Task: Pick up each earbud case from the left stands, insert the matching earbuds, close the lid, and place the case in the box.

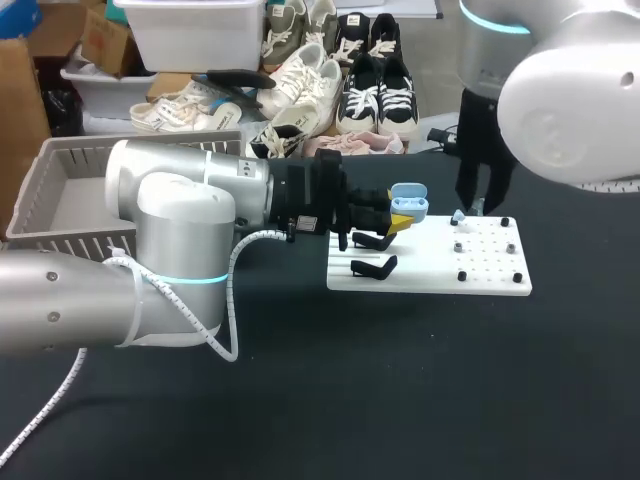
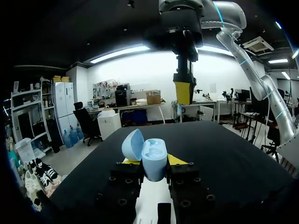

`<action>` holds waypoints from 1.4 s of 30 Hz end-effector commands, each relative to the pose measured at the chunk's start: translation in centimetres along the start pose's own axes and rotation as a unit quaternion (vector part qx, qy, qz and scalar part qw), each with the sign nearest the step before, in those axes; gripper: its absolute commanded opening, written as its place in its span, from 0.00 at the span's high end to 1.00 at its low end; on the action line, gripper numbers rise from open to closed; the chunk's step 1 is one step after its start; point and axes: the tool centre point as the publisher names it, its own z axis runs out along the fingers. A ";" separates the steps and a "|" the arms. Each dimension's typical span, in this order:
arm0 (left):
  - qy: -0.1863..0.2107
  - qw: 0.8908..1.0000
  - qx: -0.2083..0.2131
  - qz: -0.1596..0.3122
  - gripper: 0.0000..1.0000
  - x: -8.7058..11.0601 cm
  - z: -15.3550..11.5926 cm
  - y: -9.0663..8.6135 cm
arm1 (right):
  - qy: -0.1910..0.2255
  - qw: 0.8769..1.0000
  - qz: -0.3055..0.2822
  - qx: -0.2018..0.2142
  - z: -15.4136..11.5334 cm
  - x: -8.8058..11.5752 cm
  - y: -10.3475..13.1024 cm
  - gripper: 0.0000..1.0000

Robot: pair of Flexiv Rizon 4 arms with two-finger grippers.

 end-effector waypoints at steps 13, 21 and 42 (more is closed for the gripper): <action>-0.002 1.000 -0.002 0.001 1.00 0.1 0.0 -0.1 | -0.012 1.000 -0.006 0.028 -0.7 -0.6 5.5 1.00; -0.002 1.000 -0.002 0.001 1.00 0.1 0.0 -0.1 | -0.010 0.999 -0.020 0.032 -0.2 -0.9 7.2 1.00; -0.002 1.000 -0.002 0.001 1.00 0.1 0.0 -0.1 | 0.001 0.999 -0.029 0.038 1.2 -0.1 8.2 1.00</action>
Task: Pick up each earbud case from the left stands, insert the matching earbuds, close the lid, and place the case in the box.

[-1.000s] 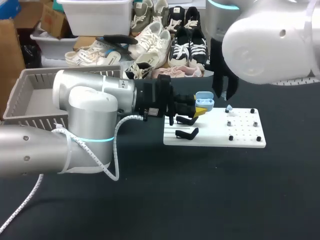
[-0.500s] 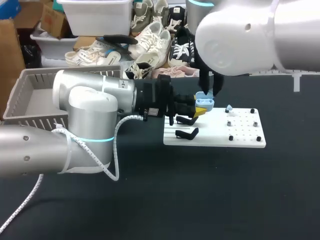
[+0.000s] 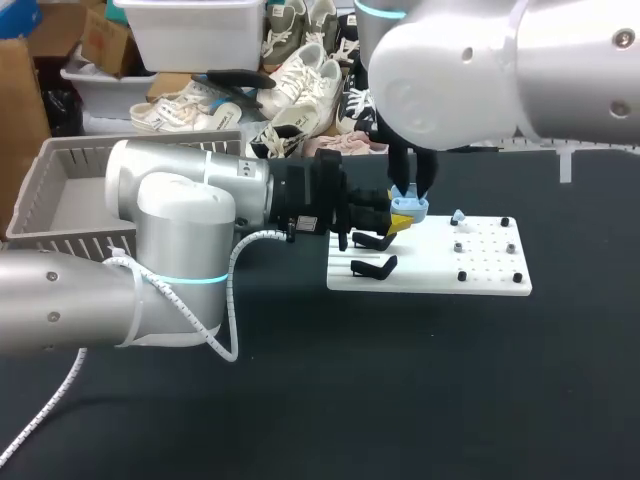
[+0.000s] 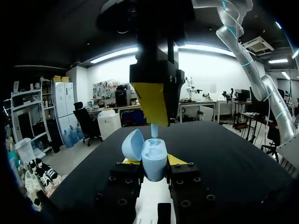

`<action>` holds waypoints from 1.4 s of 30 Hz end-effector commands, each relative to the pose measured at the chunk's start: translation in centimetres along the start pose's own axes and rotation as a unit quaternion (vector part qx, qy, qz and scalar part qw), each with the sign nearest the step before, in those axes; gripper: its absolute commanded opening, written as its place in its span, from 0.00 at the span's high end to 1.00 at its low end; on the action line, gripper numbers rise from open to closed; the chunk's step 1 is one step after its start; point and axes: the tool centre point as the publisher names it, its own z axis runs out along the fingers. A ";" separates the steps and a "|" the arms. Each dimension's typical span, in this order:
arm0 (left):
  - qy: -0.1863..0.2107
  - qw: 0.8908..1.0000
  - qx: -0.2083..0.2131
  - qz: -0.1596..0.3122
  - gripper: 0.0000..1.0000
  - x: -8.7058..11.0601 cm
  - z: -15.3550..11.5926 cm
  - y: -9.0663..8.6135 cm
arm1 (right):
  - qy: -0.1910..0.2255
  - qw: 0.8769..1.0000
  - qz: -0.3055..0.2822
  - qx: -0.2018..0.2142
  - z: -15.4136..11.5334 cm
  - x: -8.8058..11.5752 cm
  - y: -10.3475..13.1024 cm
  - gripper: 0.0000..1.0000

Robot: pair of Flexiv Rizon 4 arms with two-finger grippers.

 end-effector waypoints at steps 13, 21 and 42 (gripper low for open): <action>-0.001 1.000 -0.002 0.001 1.00 0.1 0.0 -0.1 | 0.006 1.000 0.007 -0.001 0.9 -0.1 0.1 1.00; -0.001 1.000 -0.002 0.001 1.00 0.1 0.0 -0.1 | 0.006 1.000 0.008 -0.003 1.0 -0.2 -0.1 1.00; -0.001 1.000 -0.002 0.001 1.00 0.1 0.0 -0.1 | 0.005 1.000 0.011 -0.006 0.9 -0.4 -0.4 1.00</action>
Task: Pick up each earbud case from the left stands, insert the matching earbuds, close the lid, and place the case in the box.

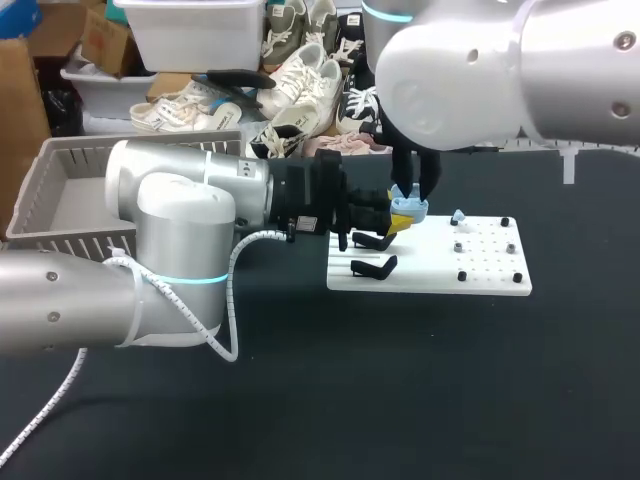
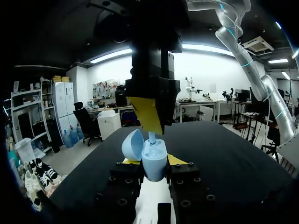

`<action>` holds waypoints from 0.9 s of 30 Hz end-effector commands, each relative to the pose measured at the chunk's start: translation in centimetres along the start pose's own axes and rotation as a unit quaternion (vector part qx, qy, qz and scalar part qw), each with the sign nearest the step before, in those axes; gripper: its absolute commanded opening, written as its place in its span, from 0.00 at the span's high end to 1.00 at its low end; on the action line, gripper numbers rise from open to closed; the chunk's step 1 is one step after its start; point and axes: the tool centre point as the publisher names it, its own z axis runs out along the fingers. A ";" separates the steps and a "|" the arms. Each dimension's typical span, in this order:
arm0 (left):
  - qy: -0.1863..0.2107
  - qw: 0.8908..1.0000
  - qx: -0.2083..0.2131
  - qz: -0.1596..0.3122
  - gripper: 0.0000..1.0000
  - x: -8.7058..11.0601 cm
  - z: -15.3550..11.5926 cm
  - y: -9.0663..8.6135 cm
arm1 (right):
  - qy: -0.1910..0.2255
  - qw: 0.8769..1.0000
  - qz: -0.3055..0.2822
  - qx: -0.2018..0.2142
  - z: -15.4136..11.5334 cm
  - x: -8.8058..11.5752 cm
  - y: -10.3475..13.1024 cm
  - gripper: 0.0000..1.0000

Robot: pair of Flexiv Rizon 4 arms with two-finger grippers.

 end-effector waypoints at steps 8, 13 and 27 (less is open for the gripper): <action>-0.001 1.000 -0.002 0.001 1.00 0.1 0.0 -0.1 | -0.006 1.000 0.005 -0.003 -0.2 0.4 -0.4 1.00; -0.001 1.000 -0.002 0.001 1.00 0.1 0.0 -0.1 | -0.033 0.999 0.030 0.008 -0.9 1.1 -0.9 1.00; -0.001 1.000 -0.002 0.001 1.00 0.1 0.0 -0.1 | -0.038 0.998 0.042 -0.004 -0.6 1.1 -0.5 1.00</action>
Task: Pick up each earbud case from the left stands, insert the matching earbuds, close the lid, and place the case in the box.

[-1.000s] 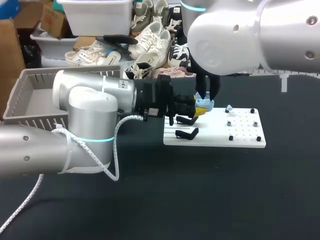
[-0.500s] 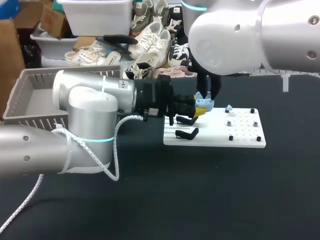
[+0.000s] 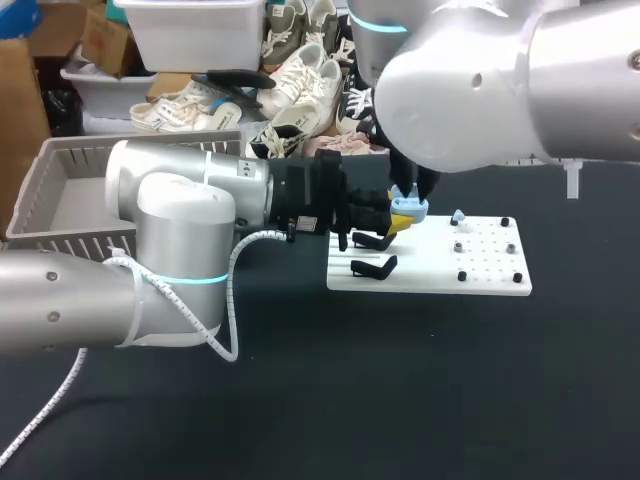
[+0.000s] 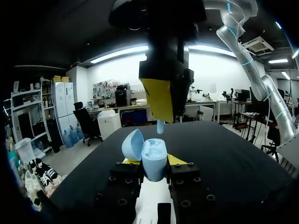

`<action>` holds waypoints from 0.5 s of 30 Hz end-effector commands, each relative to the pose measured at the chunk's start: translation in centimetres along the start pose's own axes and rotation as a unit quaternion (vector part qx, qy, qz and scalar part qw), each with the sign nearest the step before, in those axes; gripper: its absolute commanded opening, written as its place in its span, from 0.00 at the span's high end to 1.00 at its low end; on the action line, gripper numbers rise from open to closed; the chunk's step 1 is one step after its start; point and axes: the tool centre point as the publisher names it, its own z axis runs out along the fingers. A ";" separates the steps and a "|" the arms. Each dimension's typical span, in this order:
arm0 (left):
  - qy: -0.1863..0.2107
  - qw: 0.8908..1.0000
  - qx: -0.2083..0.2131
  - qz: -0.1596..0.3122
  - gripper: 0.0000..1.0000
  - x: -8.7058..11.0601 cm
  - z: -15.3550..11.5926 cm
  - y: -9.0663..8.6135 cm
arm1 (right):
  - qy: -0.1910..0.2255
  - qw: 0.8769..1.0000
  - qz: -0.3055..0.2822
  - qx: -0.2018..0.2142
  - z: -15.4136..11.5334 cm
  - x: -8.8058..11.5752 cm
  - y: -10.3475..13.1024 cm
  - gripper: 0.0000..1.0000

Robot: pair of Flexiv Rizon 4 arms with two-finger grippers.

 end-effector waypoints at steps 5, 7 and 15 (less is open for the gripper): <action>-0.001 1.000 -0.002 0.001 1.00 0.1 0.0 -0.1 | 0.002 1.000 -0.007 -0.009 0.7 -0.4 -0.3 1.00; -0.001 1.000 -0.002 0.001 1.00 0.1 0.0 -0.1 | 0.002 1.000 -0.008 -0.009 0.7 -0.5 -0.3 1.00; -0.001 1.000 -0.002 0.001 1.00 0.1 0.0 -0.1 | 0.004 1.000 -0.014 -0.018 0.8 -0.6 -0.3 1.00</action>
